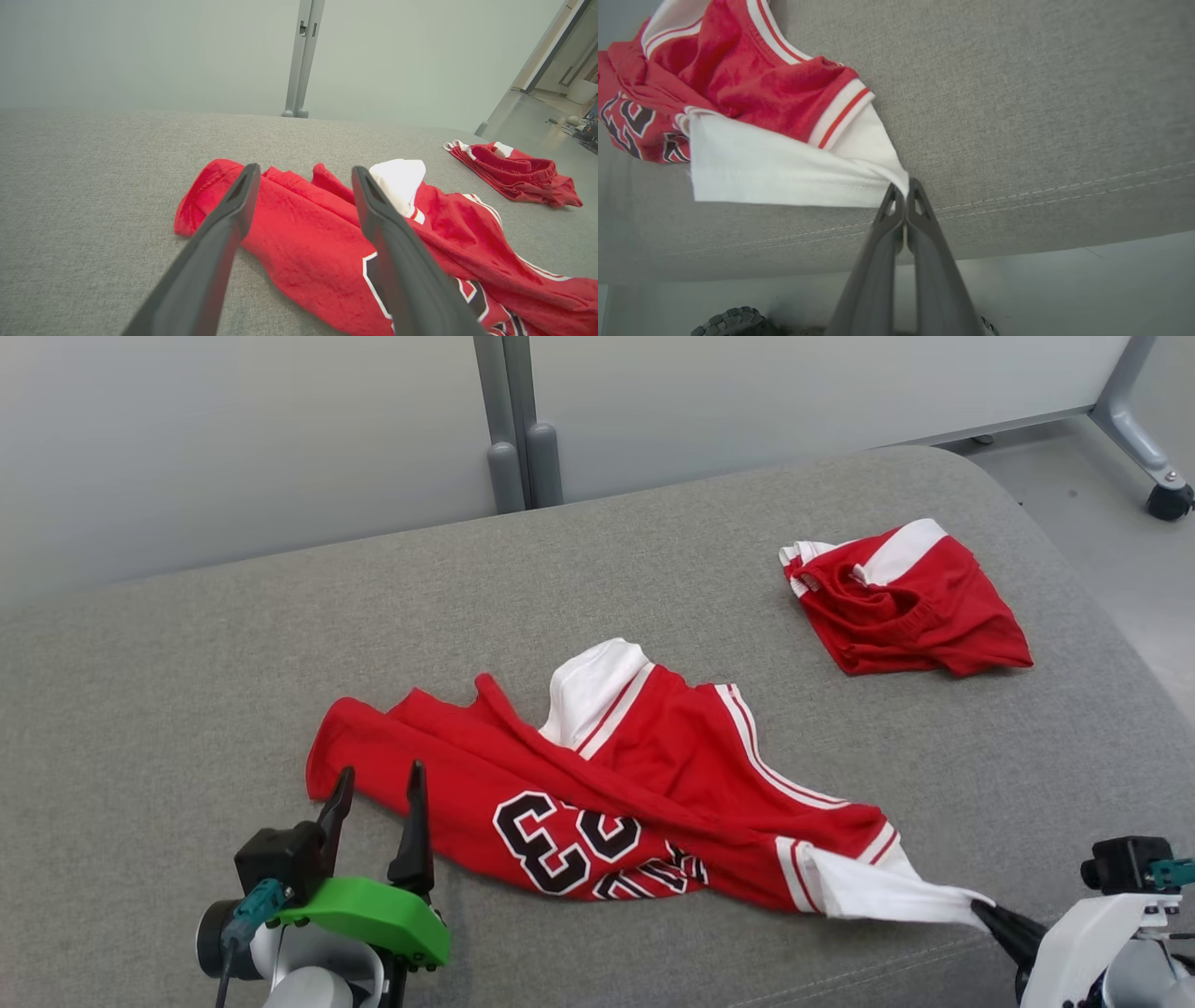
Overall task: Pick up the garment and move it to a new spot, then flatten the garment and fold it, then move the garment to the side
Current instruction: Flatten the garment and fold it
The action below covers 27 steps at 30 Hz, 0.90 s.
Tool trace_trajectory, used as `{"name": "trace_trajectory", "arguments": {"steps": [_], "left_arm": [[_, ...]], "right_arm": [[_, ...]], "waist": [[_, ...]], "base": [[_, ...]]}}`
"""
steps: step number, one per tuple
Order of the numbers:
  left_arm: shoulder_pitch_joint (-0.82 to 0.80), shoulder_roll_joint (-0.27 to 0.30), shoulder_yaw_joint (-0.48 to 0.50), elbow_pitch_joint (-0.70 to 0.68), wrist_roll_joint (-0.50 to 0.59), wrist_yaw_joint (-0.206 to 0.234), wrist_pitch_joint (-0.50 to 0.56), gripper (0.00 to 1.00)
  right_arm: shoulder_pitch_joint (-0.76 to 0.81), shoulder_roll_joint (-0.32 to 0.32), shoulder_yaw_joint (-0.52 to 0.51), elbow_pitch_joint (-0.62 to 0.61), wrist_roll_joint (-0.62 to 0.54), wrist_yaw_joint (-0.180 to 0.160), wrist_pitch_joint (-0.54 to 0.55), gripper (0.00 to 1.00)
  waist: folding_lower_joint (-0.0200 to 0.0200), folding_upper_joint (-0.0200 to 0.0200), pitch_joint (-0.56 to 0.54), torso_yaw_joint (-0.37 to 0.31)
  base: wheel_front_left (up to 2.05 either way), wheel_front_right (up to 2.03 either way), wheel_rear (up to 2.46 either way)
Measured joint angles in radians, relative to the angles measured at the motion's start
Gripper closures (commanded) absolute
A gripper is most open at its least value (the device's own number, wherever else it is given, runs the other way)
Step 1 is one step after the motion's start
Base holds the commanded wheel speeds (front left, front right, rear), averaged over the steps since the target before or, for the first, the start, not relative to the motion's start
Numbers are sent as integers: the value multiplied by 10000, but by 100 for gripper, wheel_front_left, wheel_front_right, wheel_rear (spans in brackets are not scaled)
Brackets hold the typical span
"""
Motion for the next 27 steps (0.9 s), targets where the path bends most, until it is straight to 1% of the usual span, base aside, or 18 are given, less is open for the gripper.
{"name": "trace_trajectory", "arguments": {"steps": [1, 4, 7, 10, 14, 17, 24, 27], "left_arm": [[0, 0, -15, 0, 10, 0, 0, 0], [-11, 4, -127, 0, 50, -6, 59, 0], [-189, 35, -520, 35, 387, -82, 351, 0], [-922, 109, -941, 207, 677, -207, 849, 0], [-2189, 127, -1156, 472, 934, -291, 1557, 0], [-2928, 92, -1264, 849, 1055, -291, 2134, 0], [-3878, 4, -1289, 1975, 949, -290, 3632, 0], [-4341, -21, -1231, 2428, 936, -274, 4265, 0]], "right_arm": [[-32, 4, -104, 23, -67, -63, -148, 100], [-151, 153, -307, 2, -52, -50, -422, 100], [-445, 527, -336, -199, -48, 61, -633, 100], [-692, 677, -199, -320, -81, 221, -686, 100], [-916, 771, 196, -305, -451, 374, -654, 100], [-1089, 805, 439, -215, -706, 393, -610, 100], [-1685, 1016, 719, 15, -1124, 575, -546, 100], [-2014, 1177, 892, 63, -1365, 717, -545, 100]], "waist": [[0, 0, 29, 0], [0, 0, 98, 7], [0, 0, 220, 38], [0, 0, 357, 77], [0, 0, 585, 83], [0, 0, 779, 18], [0, 0, 1245, -367], [0, 0, 1480, -590]], "base": [[0, 0, 0], [0, 0, 0], [0, 0, 0], [0, 0, 0], [0, 0, 0], [0, 0, 0], [0, 0, 0], [0, 0, 0]]}}
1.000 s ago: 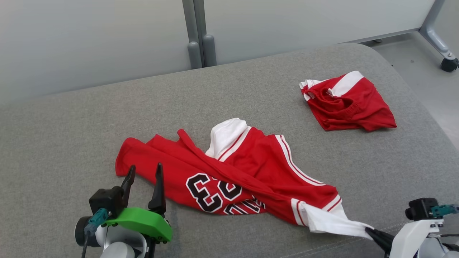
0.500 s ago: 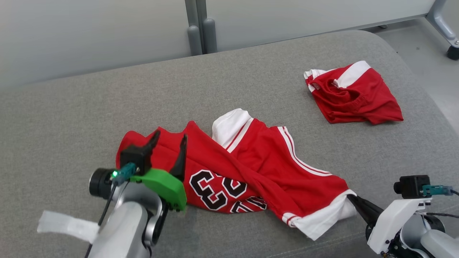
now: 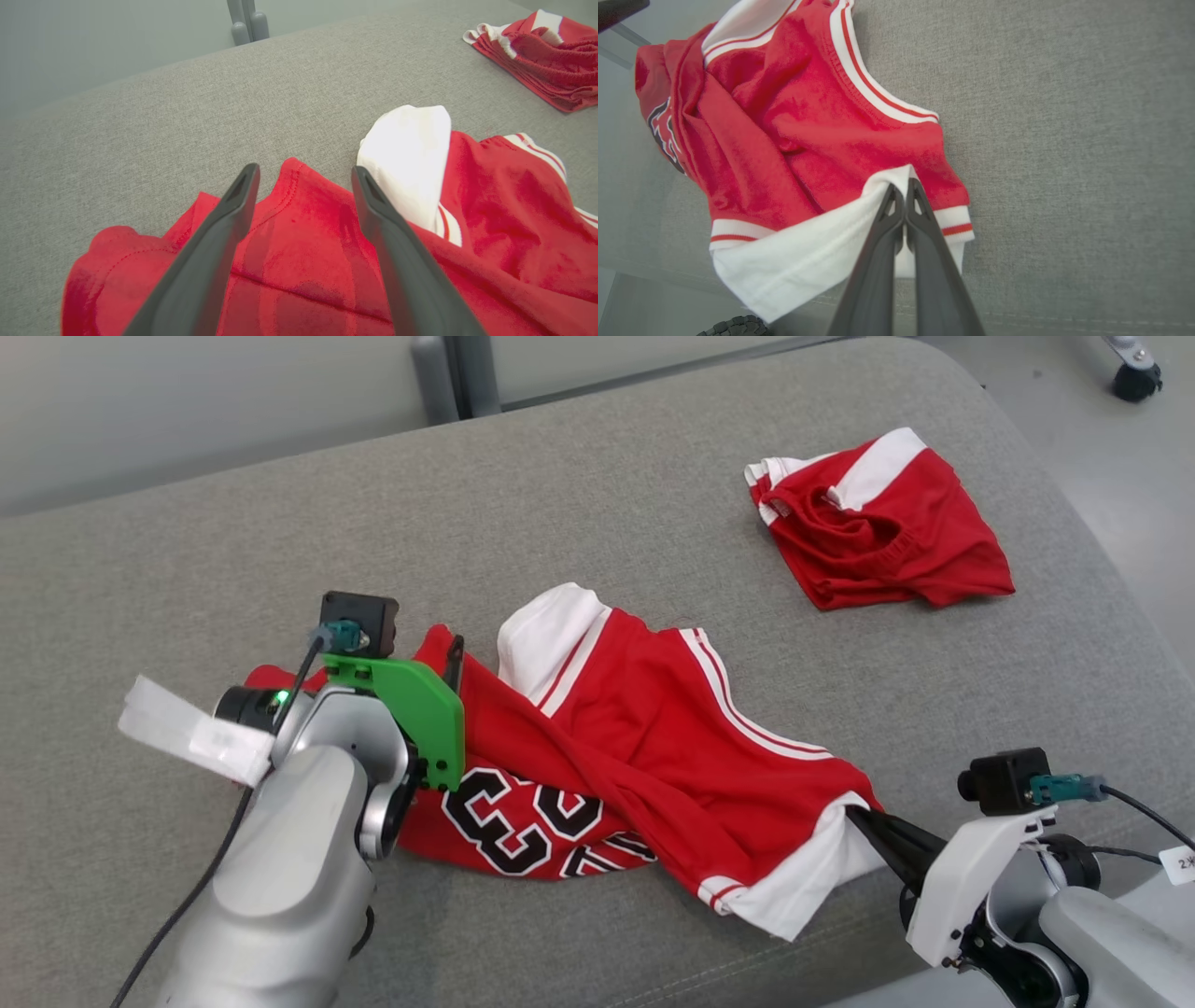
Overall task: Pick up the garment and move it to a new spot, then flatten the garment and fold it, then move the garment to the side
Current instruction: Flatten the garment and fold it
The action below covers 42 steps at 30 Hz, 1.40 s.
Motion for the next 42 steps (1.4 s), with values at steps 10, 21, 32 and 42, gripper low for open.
{"name": "trace_trajectory", "arguments": {"steps": [10, 21, 32, 42], "left_arm": [[-1685, 8, 35, 1267, 307, 138, 1772, 0], [-2462, 23, -504, 2328, 1329, 232, 2309, 0], [-2997, -40, -849, 2773, 1565, 263, 2752, 29], [-2995, -123, -757, 3150, 1248, 265, 2974, 45]], "right_arm": [[-853, 650, 222, 328, -286, 376, -6, 100], [-985, 963, 109, 1103, -278, 470, -374, 100], [-1133, 1212, 215, 1630, -267, 723, -531, 100], [-1345, 1275, 295, 1954, -268, 876, -568, 100]], "waist": [[0, 0, 945, -744], [1, 0, 1504, -1084], [0, 0, 1354, -763], [0, 0, 1360, -877]], "base": [[0, 0, 0], [0, 0, 0], [0, 0, 0], [0, 0, 0]]}}
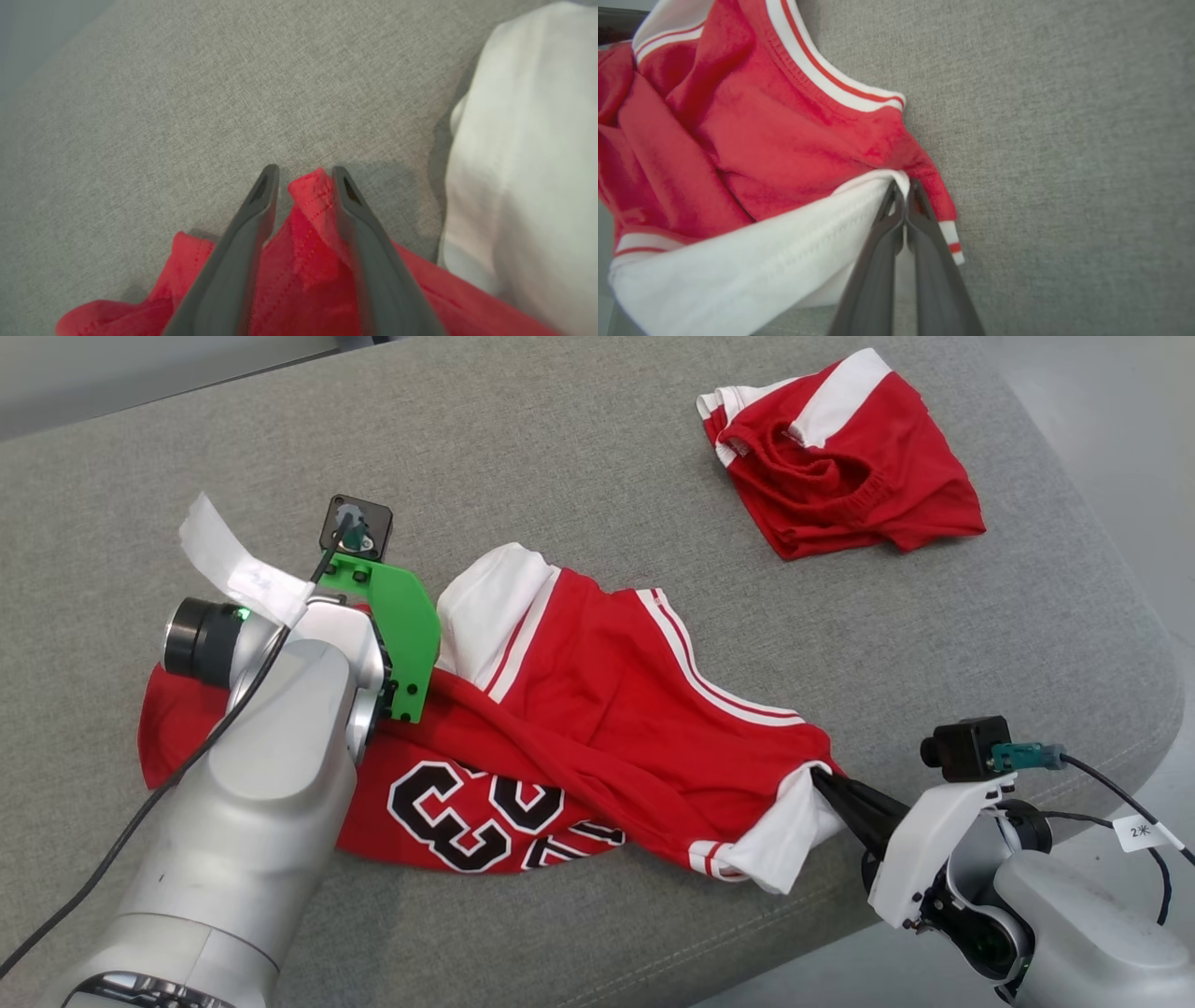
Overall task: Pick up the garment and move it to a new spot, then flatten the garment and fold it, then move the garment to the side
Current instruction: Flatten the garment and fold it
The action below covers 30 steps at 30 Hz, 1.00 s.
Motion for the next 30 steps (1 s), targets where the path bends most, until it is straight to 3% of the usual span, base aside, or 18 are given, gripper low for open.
{"name": "trace_trajectory", "arguments": {"steps": [5, 6, 7, 8, 16, 21, 30], "left_arm": [[0, -40, -169, 128, -4, -2, 82, 64], [0, -46, -203, 146, -23, -2, 82, 79], [0, -48, -236, 161, -58, -6, 84, 79], [0, -50, -276, 180, -77, -17, 86, 100], [1, -71, -96, -111, -621, -105, -472, 100], [5, -117, 796, -1135, -1797, -182, -1864, 100], [505, -128, 2554, -2596, -2585, -180, -4790, 100]], "right_arm": [[-12, 38, 4, 169, 2, 35, -65, 100], [-13, 56, 4, 199, 2, 35, -67, 100], [-17, 69, 8, 226, 2, 40, -69, 100], [-18, 77, 8, 268, 2, 56, -107, 100], [-21, 77, -50, 453, 6, 107, -355, 100], [-326, 167, -888, 163, 537, 119, -1068, 100], [-1080, 382, -2502, -1310, 1948, 209, -2011, 100]], "waist": [[0, 0, -39, -20], [0, 0, -51, -18], [0, 0, -65, -14], [0, 0, -81, -6], [0, 0, -278, 181], [-1, 0, -458, 430], [-1, 0, -912, 1062]], "base": [[0, 0, 0], [0, 0, 0], [0, 0, 0], [0, 0, 0], [0, 0, 0], [0, 0, 0], [0, 0, 0]]}}
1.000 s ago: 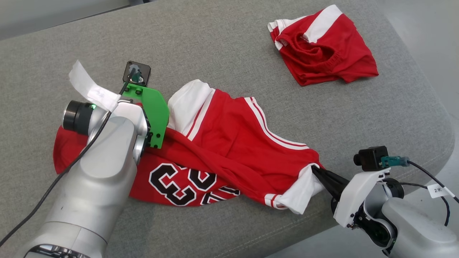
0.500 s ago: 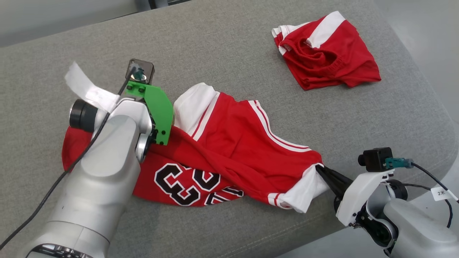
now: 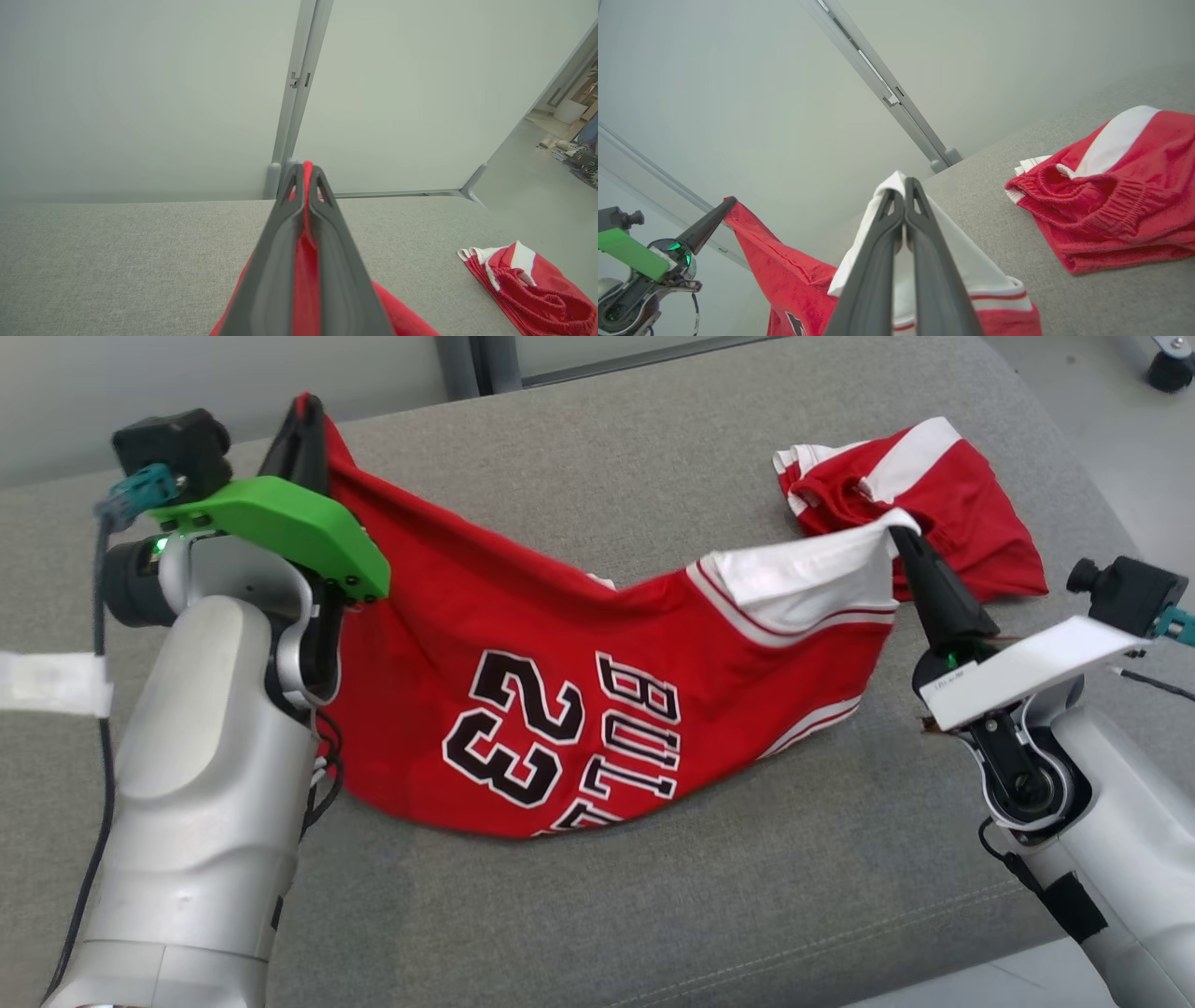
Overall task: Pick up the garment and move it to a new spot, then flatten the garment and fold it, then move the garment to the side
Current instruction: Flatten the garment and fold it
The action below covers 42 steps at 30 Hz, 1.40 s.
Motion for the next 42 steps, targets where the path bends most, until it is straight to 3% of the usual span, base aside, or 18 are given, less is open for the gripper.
{"name": "trace_trajectory", "arguments": {"steps": [5, 13, 21, 27, 32, 35, 36, 39, 42], "left_arm": [[425, 140, 1126, -1179, -861, -127, -1367, 100], [1411, 604, 2071, -3196, -1499, -408, -2111, 100], [2059, 1078, 2976, -6610, -1883, -286, -1985, 100], [2541, 1145, 2974, -8211, -2357, -56, -769, 100], [3529, 851, 2884, -8142, -2945, 182, 481, 100], [3617, 637, 2489, -7369, -3396, 196, 1507, 100], [3499, 637, 2286, -6656, -3344, 232, 1918, 100], [2533, 894, 2215, -5513, -2577, 280, 2167, 100], [407, 955, 2786, -4989, -1894, 278, 1574, 100]], "right_arm": [[-349, 337, -510, -1342, 757, 86, -92, 100], [-434, 347, -410, -3676, 1605, 84, -165, 100], [-209, -309, -1517, -6264, 2345, 86, -205, 100], [151, -853, -2130, -7081, 2755, 54, -236, 100], [867, -677, -1749, -6330, 3960, -709, 393, 100], [635, -709, -1220, -4995, 4299, -1381, 1239, 100], [8, -780, -920, -4084, 4071, -1812, 1685, 100], [-1884, -959, -947, -2978, 3003, -2437, 1964, 100], [-4618, -853, -1923, -2242, 2117, -2468, 1480, 100]], "waist": [[0, 0, -548, 321], [0, 0, -1524, 594], [0, 0, -2389, 703], [-1, 0, -2613, 869], [-1, 0, -2396, 1007], [0, 0, -2008, 1100], [0, 0, -1779, 1160], [0, 0, -1416, 1279], [0, 0, -1072, 1443]], "base": [[0, 0, 0], [0, 0, 0], [0, 0, 0], [0, 0, 0], [0, 0, 0], [0, 0, 0], [0, 0, 0], [0, 0, 0], [0, 0, 0]]}}
